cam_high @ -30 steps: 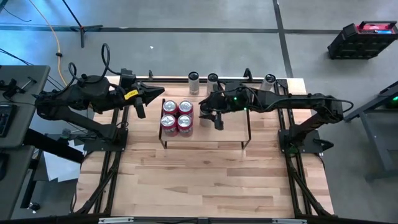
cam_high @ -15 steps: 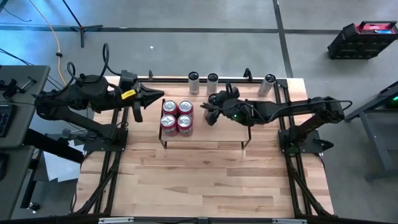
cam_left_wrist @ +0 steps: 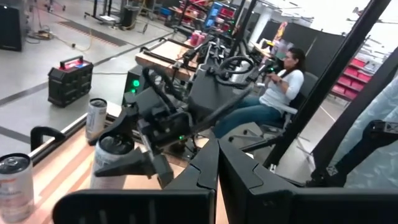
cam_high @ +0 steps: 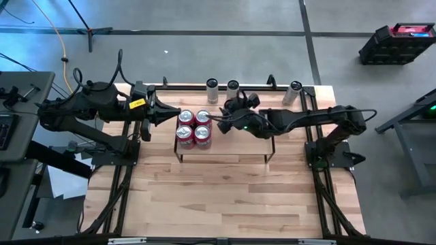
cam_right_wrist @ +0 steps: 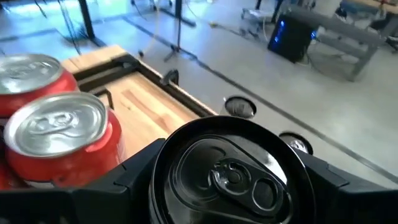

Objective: Place canned beverage on shelf
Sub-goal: Put the white yellow soda can on the shelf

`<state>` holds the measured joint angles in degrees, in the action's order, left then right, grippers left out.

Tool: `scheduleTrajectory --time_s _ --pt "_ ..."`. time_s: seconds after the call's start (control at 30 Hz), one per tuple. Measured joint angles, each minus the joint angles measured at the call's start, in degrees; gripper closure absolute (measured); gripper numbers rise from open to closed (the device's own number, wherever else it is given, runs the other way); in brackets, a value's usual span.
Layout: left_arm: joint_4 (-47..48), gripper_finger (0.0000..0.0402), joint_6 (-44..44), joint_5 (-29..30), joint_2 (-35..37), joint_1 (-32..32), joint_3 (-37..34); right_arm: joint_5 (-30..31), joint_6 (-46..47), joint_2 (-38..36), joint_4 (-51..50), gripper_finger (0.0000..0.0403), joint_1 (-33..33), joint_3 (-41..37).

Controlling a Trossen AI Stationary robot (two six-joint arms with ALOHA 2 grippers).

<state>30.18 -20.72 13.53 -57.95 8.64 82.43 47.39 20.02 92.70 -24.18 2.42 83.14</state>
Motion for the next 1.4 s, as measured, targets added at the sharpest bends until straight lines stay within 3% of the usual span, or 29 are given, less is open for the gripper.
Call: scheduleTrajectory --time_s 0.17,0.43,0.7,1.03,1.4 --pt "0.0 0.0401 0.0 -0.1 0.0 0.0 0.0 1.2 6.1 4.2 -7.8 0.0153 0.0 5.4" --pt "-0.2 0.0401 -0.1 -0.1 0.0 0.0 0.0 9.6 17.7 6.8 -19.0 0.0153 0.3 12.5" --pt "-0.2 0.0401 0.2 -0.2 0.0 0.0 0.0 8.0 22.1 8.0 -19.9 0.0153 0.7 12.7" --pt "-0.5 0.0401 0.3 -7.7 0.0 0.0 0.0 8.5 21.0 9.6 -19.2 0.0153 1.3 12.7" --pt "-0.5 0.0401 0.9 -8.5 0.0 0.0 0.0 2.5 21.9 9.5 -19.4 0.0120 1.0 12.7"
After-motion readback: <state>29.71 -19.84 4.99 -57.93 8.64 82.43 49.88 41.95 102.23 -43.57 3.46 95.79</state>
